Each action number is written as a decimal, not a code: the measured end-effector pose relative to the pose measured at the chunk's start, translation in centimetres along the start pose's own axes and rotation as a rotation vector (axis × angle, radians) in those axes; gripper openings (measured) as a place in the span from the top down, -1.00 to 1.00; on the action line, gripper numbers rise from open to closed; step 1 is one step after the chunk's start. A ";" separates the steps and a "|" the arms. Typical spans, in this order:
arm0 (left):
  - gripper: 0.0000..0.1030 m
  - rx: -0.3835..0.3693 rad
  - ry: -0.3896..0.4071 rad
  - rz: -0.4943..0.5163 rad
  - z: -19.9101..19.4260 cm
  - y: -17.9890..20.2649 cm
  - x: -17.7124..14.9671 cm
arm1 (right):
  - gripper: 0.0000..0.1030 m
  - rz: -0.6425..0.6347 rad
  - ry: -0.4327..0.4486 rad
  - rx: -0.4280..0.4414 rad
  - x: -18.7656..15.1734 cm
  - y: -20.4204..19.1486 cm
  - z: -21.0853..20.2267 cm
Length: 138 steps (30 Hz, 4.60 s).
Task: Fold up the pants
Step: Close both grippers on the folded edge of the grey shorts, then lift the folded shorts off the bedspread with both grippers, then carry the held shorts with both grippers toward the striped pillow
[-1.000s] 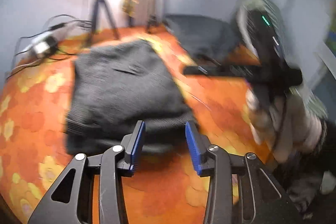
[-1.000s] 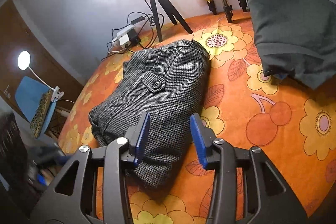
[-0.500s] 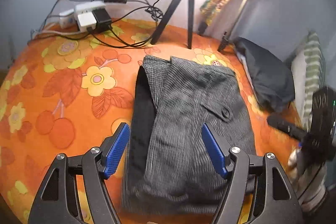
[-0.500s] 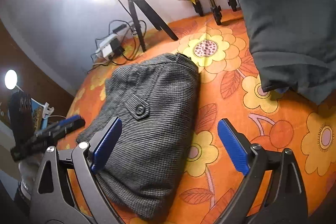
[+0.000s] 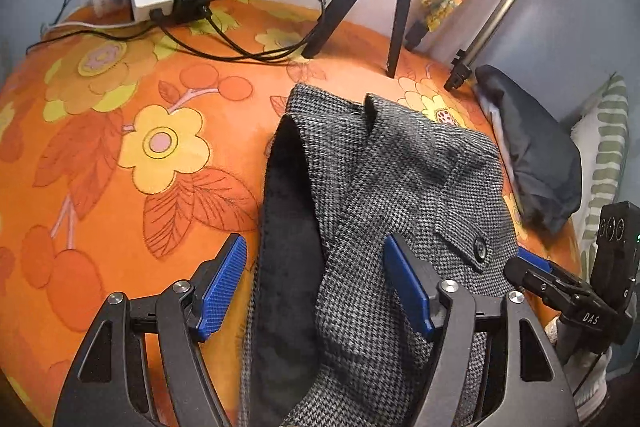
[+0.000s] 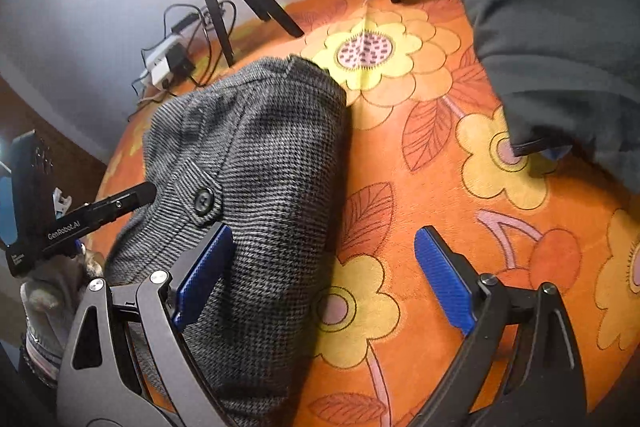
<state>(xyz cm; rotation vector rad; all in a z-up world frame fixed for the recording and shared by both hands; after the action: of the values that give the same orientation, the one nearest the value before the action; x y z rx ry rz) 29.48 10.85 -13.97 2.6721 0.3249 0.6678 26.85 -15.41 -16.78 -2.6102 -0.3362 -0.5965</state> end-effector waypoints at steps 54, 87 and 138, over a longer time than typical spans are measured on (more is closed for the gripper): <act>0.68 0.018 0.177 0.155 -2.9 3.2 -0.9 | 0.52 -0.356 0.171 -0.093 1.3 -8.9 -2.0; 0.57 -0.008 0.115 0.095 0.8 1.9 -0.1 | 0.55 -0.281 0.119 -0.094 1.6 -6.9 0.3; -0.20 0.046 0.036 0.172 3.1 6.3 -1.3 | 0.66 -0.246 0.118 -0.175 0.3 -2.4 -5.1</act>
<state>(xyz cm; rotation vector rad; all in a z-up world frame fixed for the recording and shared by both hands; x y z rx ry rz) 30.72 3.84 -14.50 2.7564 0.1216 0.7691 24.48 -15.69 -11.62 -2.7035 -0.5973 -0.8960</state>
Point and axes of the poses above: each gripper's, at about its wrist camera, not at the fingertips, and z roughly the way its jaws point, y to its right, x to its top, the point moved 5 cm from there along z, roughly the way its jaws point, and after that the axes turned 7 degrees about -z, right-handed, at the moved point
